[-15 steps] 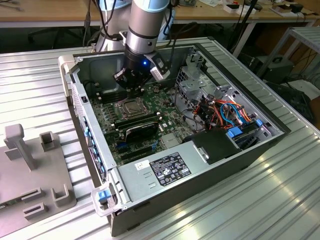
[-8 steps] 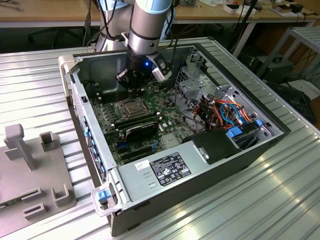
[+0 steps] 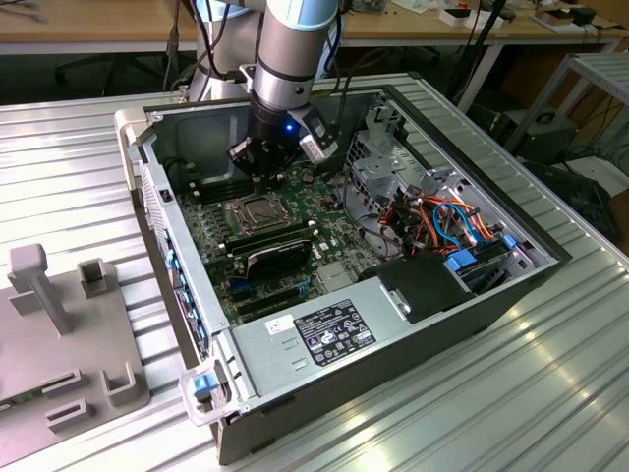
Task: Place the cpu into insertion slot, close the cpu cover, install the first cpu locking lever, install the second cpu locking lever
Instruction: 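Install the first cpu locking lever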
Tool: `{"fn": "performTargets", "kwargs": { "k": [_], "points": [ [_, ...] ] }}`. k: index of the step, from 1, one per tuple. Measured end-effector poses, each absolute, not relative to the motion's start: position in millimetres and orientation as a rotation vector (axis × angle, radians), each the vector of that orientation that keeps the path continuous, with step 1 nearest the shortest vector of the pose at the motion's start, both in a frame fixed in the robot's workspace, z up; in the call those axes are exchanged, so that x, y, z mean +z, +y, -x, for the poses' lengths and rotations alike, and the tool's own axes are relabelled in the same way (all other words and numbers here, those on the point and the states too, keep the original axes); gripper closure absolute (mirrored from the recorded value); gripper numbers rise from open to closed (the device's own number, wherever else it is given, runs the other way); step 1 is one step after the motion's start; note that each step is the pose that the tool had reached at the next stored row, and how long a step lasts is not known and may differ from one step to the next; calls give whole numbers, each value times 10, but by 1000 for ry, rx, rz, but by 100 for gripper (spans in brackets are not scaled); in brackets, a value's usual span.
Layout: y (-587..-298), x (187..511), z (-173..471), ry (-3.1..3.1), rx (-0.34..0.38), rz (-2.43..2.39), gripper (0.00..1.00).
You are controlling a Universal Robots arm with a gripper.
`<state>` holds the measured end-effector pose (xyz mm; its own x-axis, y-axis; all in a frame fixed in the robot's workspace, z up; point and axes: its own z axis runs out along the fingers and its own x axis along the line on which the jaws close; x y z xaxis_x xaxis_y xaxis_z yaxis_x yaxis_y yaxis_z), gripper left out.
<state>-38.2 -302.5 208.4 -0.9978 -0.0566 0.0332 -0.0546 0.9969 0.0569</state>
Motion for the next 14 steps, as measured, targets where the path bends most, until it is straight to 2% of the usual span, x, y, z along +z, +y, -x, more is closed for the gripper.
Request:
{"fn": "performTargets", "kwargs": {
  "k": [14],
  "points": [
    [-3020,2048,337,-3104,-92,-87,89]
  ]
}}
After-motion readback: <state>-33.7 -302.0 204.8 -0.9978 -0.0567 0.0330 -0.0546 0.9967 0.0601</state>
